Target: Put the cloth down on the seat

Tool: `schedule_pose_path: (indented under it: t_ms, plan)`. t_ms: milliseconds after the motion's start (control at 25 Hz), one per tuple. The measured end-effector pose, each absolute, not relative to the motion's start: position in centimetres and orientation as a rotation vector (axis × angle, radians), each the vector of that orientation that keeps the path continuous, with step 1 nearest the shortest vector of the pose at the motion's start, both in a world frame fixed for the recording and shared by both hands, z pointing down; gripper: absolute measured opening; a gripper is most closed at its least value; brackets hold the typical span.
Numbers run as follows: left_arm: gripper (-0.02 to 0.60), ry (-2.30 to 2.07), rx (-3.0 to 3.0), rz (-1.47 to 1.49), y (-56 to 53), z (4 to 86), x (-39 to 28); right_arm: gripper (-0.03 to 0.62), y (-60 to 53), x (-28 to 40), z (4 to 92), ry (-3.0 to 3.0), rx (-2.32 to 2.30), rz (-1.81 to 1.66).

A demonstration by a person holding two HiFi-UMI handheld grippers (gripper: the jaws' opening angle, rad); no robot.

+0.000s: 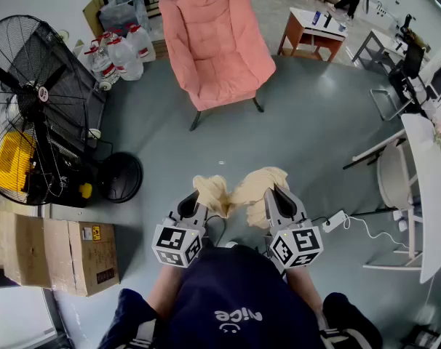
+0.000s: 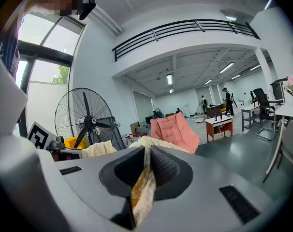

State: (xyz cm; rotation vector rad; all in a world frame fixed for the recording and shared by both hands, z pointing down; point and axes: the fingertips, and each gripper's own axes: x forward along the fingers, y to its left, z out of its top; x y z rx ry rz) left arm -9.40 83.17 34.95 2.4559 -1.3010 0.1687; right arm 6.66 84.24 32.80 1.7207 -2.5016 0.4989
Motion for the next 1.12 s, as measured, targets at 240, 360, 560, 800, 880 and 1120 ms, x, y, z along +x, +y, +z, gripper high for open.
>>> schedule_pose_path:
  t_ms: [240,360,560,800,880,1120]
  plan:
    - [0.041,-1.314,2.45,0.16,80.5,34.6,-12.2,0.067,81.9,4.4,32.9,-2.478,1.758,0.496]
    - [0.041,-1.312,2.442,0.151,78.9,34.8,-14.4,0.067,80.6,2.5,33.0,-2.479,1.764,0.503]
    - [0.041,-1.276,2.45,0.138,75.7,34.7,-17.9,0.067,78.7,-1.0,32.6,-2.48,1.787,0.498]
    - [0.041,-1.214,2.525,0.142,72.3,34.1,-21.2,0.067,76.2,-4.0,31.7,-2.45,1.898,0.449]
    - [0.041,-1.197,2.543,0.144,71.3,33.9,-22.2,0.067,75.3,-4.9,31.1,-2.443,1.933,0.423]
    - [0.041,-1.182,2.565,0.155,68.6,33.2,-24.4,0.067,72.9,-6.5,30.0,-2.433,1.981,0.39]
